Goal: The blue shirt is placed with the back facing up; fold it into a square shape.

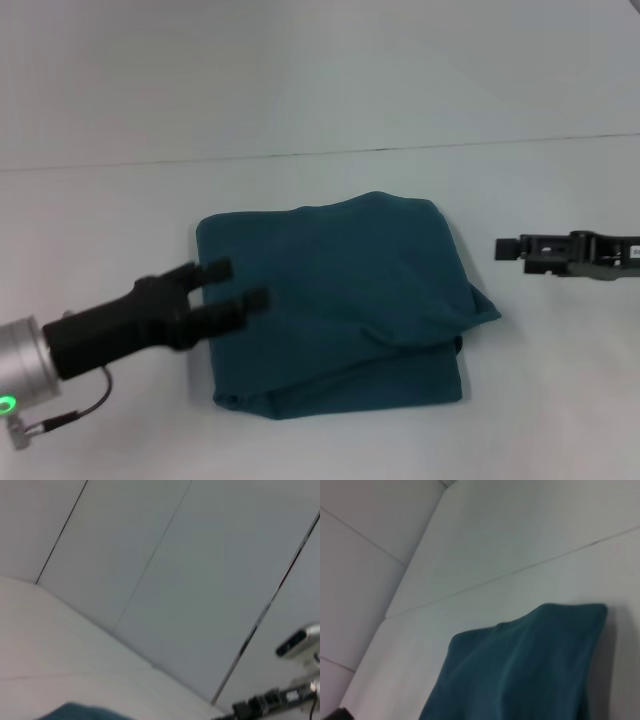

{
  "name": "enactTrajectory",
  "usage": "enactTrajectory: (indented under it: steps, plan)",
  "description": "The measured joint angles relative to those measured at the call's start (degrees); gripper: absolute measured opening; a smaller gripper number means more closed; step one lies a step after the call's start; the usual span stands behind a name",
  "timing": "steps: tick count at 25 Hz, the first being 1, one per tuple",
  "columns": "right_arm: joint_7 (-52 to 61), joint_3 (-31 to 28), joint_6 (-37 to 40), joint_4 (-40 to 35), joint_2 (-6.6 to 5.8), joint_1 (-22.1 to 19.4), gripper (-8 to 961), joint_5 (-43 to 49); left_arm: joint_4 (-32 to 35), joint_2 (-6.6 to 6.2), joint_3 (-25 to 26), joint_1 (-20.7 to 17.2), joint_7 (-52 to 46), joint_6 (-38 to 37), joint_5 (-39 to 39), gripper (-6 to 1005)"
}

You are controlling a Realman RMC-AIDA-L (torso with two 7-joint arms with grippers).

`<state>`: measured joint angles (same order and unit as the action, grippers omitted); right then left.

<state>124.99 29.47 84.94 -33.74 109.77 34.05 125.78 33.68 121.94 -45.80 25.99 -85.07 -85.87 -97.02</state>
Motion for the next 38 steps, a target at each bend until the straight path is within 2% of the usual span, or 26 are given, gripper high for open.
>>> enactTrajectory:
  steps: [6,10,22,36,38]
  plan:
    - [1.0,1.2,-0.8,2.5,0.59,1.7,930,0.1,5.0,-0.48,1.3,-1.1,1.0,-2.2,-9.8,891]
    - [1.1,2.1,-2.9,4.5,0.81,2.4,931,0.1,5.9,-0.53,1.9,-1.1,1.8,-3.3,-11.7,891]
    - [1.2,4.4,-8.8,6.6,2.92,4.2,926,0.5,6.0,-0.65,2.9,-1.2,2.8,-4.1,-12.5,891]
    - [0.8,5.4,-9.8,8.0,3.85,4.5,919,0.5,6.2,-0.59,3.0,-1.8,2.8,-4.2,-12.7,890]
    - [0.8,5.4,-9.6,8.0,3.86,4.4,853,0.5,6.2,-0.57,3.1,-1.9,2.8,-4.2,-12.7,890]
